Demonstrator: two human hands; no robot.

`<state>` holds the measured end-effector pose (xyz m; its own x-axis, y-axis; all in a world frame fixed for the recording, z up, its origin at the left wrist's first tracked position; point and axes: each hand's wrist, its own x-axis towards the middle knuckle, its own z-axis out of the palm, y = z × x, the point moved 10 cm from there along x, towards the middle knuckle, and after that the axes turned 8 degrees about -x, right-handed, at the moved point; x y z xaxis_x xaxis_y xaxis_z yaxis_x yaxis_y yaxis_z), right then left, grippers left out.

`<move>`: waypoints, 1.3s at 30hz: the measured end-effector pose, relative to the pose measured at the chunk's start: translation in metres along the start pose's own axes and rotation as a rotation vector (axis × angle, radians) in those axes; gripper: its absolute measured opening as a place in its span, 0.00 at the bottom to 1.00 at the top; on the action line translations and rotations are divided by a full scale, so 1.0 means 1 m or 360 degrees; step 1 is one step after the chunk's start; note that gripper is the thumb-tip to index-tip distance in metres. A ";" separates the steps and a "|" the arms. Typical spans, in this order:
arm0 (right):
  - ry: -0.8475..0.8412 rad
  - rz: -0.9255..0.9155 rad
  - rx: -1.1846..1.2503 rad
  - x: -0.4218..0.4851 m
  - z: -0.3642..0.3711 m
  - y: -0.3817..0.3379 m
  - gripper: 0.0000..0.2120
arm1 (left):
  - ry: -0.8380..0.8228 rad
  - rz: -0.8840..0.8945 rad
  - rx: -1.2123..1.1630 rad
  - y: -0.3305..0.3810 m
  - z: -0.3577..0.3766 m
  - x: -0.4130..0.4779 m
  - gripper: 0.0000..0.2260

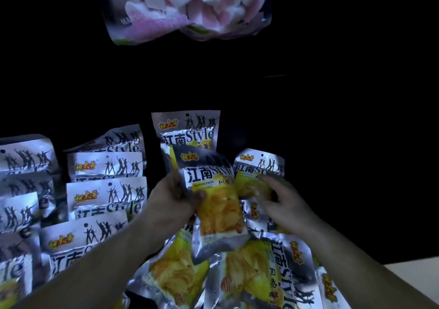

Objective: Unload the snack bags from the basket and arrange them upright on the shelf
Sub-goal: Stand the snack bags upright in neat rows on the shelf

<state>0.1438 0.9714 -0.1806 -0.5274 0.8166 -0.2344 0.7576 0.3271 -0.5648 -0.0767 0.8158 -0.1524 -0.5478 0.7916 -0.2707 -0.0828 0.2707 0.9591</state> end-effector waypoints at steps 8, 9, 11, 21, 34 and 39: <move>-0.0294 -0.0023 -0.0550 0.003 0.024 0.002 0.47 | -0.0038 0.0076 0.0104 -0.004 0.016 -0.007 0.07; -0.0271 -0.0020 -0.0524 0.002 0.021 0.002 0.47 | -0.0032 0.0099 0.0122 -0.001 0.016 -0.006 0.07; -0.0261 -0.0002 -0.0489 -0.001 0.016 0.008 0.51 | -0.0025 0.0138 0.0122 0.003 0.017 -0.004 0.09; -0.0010 -0.0053 -0.0775 -0.013 0.018 0.024 0.48 | 0.0048 0.0229 0.0159 0.012 0.025 -0.004 0.13; 0.0096 -0.0266 0.0727 -0.018 -0.037 -0.051 0.21 | -0.0140 0.0323 -0.0232 0.050 0.067 0.022 0.11; 0.0367 -0.0152 0.0635 -0.015 -0.047 -0.038 0.18 | 0.0217 0.0279 -0.0147 0.042 0.046 0.028 0.09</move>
<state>0.1409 0.9694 -0.1192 -0.4545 0.8907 -0.0102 0.4790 0.2347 -0.8459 -0.0573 0.8750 -0.1233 -0.6673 0.7391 -0.0918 -0.0490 0.0795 0.9956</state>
